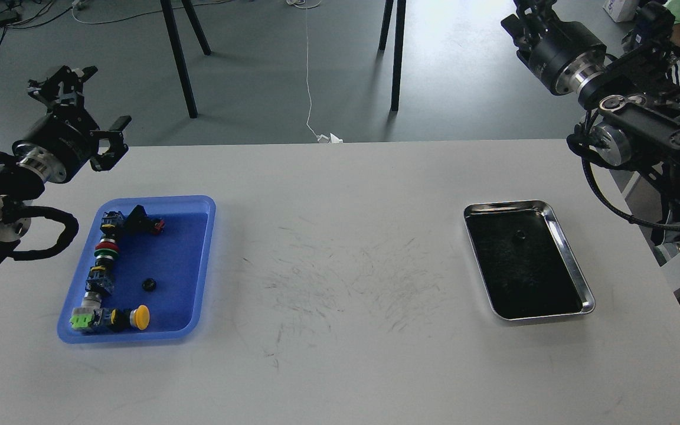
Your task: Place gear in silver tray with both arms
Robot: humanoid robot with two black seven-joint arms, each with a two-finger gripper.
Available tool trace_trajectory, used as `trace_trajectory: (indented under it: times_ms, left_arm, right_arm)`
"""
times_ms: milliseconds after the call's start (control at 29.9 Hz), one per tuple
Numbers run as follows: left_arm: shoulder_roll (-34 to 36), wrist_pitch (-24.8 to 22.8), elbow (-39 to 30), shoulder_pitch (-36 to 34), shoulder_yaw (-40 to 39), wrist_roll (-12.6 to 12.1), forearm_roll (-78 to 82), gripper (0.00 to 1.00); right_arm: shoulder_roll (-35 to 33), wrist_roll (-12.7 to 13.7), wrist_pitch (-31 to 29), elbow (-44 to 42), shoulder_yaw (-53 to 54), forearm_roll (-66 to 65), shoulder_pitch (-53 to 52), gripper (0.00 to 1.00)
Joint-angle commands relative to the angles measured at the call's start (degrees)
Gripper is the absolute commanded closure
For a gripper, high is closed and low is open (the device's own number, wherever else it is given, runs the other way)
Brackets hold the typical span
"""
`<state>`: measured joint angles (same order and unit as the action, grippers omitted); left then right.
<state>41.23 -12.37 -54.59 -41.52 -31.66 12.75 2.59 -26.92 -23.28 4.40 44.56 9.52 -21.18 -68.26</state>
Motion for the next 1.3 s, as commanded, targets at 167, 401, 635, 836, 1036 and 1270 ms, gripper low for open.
trace_trajectory:
  times_ms: [167, 401, 635, 836, 1036, 1270]
  left_arm:
    - [0.4, 1.8, -2.1, 0.9, 0.5, 0.0, 6.1, 0.09]
    - [0.7, 2.8, -1.8, 0.6, 5.4, 2.7, 5.2, 0.1]
    - [1.0, 4.6, -1.0, 0.2, 5.6, 5.3, 4.9, 0.04]
    - [1.6, 7.2, -1.4, 1.1, 5.6, 4.7, 1.2, 0.04]
    - [2.3, 14.1, -5.5, 2.8, 4.5, 4.5, -1.4, 0.05]
    - [4.5, 15.8, -11.2, 4.6, 0.6, 7.6, -1.5, 0.05]
  right_arm:
    - [0.8, -0.2, 0.3, -0.1, 11.1, 1.8, 7.3, 0.07]
    - [3.9, -0.5, 1.9, 0.0, 15.8, 1.8, 12.7, 0.06]
    - [6.3, -0.6, 3.9, 0.2, 15.8, 1.7, 13.5, 0.05]
    - [7.0, -0.1, 3.9, 0.1, 16.1, 1.8, 13.9, 0.05]
    - [7.1, 0.3, 3.8, 0.2, 17.5, 1.8, 14.1, 0.05]
    - [7.1, 6.7, 3.2, 0.1, 19.4, 6.1, 14.2, 0.05]
